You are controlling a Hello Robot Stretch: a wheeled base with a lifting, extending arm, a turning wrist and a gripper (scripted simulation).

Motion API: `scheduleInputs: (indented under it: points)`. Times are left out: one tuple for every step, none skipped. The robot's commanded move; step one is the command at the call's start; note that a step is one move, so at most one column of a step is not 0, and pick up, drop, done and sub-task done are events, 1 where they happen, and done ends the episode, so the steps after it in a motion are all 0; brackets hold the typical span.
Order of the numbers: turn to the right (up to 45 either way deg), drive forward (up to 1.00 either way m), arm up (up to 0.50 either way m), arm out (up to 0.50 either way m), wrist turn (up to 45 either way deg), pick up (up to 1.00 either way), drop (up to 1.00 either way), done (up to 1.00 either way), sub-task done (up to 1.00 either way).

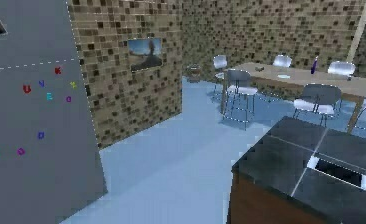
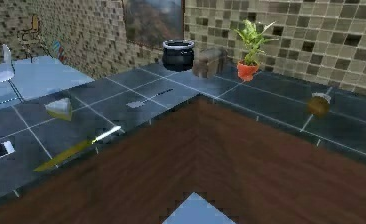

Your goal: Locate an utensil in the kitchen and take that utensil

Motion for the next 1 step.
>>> scheduleInputs:
  points:
    - [-3.0, 0.0, 0.0, 0.0, 0.0, 0.0, 0.0, 0.0, 0.0]
